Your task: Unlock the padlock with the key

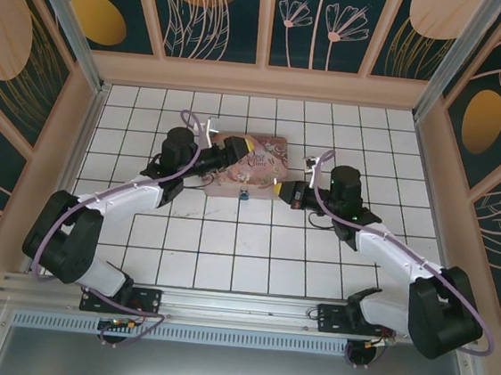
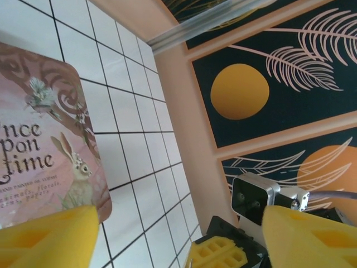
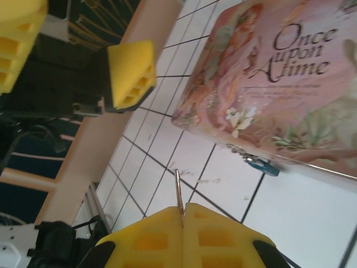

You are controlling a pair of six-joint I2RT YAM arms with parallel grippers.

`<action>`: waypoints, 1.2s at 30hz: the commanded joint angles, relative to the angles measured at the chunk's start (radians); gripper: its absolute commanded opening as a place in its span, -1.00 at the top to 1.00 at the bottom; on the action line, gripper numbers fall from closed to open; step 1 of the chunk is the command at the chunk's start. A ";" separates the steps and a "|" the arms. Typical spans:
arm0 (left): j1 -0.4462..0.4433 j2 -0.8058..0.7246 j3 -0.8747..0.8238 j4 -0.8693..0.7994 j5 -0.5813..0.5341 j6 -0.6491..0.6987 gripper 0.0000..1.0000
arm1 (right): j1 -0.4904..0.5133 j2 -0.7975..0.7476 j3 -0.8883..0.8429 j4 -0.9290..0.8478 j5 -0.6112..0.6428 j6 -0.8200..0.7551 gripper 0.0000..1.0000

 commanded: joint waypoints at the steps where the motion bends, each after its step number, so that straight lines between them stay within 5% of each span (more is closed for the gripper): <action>1: -0.015 0.027 0.036 0.072 0.065 0.005 -0.41 | -0.007 0.031 0.045 0.111 -0.105 -0.016 1.00; 16: -0.082 0.111 0.040 0.140 0.146 0.003 0.03 | -0.001 0.127 0.041 0.291 -0.123 0.104 1.00; 36: -0.105 0.144 0.030 0.187 0.148 -0.018 0.29 | 0.025 0.170 0.052 0.342 -0.123 0.132 1.00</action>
